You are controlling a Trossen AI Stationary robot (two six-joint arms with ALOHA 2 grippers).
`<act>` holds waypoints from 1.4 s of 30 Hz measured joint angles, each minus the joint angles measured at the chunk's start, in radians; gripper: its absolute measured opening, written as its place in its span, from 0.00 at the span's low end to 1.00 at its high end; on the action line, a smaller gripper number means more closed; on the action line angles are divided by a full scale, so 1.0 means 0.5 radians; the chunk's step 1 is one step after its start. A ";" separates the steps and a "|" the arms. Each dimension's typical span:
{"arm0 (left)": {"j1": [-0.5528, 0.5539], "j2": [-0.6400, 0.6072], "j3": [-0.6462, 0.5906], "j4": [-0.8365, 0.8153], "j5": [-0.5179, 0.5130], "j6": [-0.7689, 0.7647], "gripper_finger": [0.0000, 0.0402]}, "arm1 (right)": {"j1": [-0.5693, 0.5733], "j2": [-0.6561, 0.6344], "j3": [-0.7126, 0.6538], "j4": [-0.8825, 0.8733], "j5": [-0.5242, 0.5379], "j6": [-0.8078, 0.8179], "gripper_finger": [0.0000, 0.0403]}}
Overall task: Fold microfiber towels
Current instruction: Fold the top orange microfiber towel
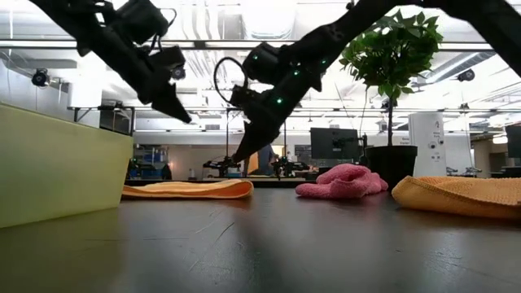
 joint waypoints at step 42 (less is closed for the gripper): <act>-0.232 0.120 0.000 0.132 -0.008 -0.177 0.07 | 0.527 0.078 -0.372 0.342 0.046 -0.060 0.24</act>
